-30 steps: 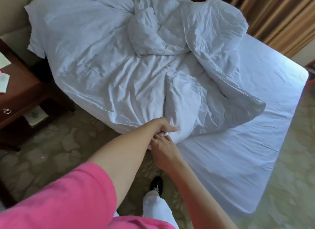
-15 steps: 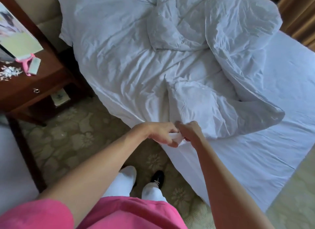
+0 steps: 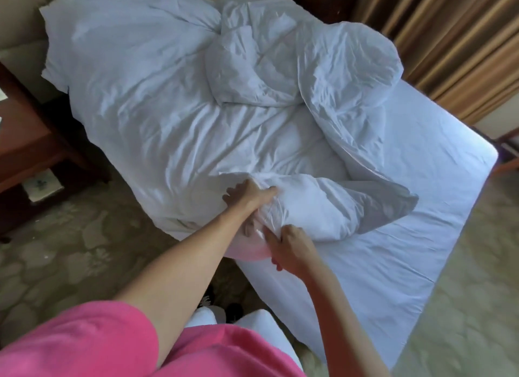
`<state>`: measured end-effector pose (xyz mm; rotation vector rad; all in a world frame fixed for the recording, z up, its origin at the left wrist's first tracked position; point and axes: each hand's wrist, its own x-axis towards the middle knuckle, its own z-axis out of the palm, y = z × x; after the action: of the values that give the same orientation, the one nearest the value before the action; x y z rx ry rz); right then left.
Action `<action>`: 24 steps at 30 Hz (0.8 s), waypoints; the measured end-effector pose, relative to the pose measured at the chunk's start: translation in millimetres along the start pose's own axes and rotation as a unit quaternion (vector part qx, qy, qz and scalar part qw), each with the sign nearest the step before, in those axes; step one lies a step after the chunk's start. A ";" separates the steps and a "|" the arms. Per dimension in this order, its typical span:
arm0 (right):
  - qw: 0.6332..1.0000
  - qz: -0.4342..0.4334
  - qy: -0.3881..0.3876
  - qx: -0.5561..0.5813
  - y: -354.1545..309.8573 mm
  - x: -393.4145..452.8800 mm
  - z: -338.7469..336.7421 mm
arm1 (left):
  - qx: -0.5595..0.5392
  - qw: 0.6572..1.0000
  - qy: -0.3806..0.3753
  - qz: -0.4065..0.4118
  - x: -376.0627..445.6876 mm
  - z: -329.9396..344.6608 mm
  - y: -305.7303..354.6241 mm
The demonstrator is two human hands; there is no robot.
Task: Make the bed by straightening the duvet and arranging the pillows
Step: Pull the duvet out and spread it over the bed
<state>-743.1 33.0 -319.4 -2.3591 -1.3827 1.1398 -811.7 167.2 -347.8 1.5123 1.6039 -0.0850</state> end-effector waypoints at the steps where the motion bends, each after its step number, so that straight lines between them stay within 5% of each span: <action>1: 1.000 0.000 -0.007 -0.009 4.8 -1.1 -7.5 | -0.015 1.000 -0.015 0.004 6.6 6.1 4.4; 5: 0.998 -0.055 0.008 -0.015 35.3 4.4 -26.8 | -0.176 0.979 -0.054 0.089 8.9 12.1 23.0; 10: 0.960 -0.133 0.207 0.137 64.8 36.4 -60.4 | -0.185 0.960 -0.066 0.200 -50.1 2.7 35.8; 15: 0.964 -0.221 0.026 -0.149 92.4 77.0 -82.9 | -0.195 0.952 -0.151 0.179 -114.2 -4.3 7.6; 20: 0.942 -0.303 -0.059 -0.131 116.2 70.4 -77.8 | -0.244 0.950 -0.147 0.130 -172.5 22.7 -18.0; 24: 0.935 -0.314 -0.051 -0.159 130.1 47.9 -62.6 | -0.283 0.957 -0.050 0.038 -208.7 49.7 -18.2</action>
<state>-599.7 13.3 -366.2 -1.7923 -2.2752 0.9012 -832.2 -26.2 -255.5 1.0972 1.3351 0.3135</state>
